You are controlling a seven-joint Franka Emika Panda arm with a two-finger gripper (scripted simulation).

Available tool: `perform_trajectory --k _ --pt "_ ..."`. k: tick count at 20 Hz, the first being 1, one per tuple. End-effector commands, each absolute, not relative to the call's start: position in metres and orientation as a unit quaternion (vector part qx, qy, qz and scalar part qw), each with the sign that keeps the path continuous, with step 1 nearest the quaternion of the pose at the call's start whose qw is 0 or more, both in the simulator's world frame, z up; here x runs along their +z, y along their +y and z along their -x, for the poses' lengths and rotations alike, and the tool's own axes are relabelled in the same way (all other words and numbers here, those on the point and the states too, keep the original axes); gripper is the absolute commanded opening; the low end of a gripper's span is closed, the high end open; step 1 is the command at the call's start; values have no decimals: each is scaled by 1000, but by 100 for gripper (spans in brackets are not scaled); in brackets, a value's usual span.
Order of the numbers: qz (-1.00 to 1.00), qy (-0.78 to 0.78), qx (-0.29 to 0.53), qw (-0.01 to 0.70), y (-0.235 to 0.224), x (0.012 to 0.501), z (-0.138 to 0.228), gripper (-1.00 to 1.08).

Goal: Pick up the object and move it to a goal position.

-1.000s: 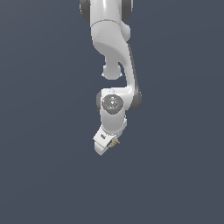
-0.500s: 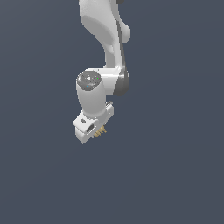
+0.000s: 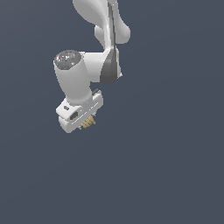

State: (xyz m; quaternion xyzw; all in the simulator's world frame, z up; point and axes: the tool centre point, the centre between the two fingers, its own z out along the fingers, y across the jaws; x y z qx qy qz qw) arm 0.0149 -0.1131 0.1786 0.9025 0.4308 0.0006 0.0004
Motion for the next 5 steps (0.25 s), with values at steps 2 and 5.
perform_trajectory --k 2,5 --pt "-902 431 0 0 -118 184 -13 -100" --pt "-902 431 0 0 -118 184 -14 -100"
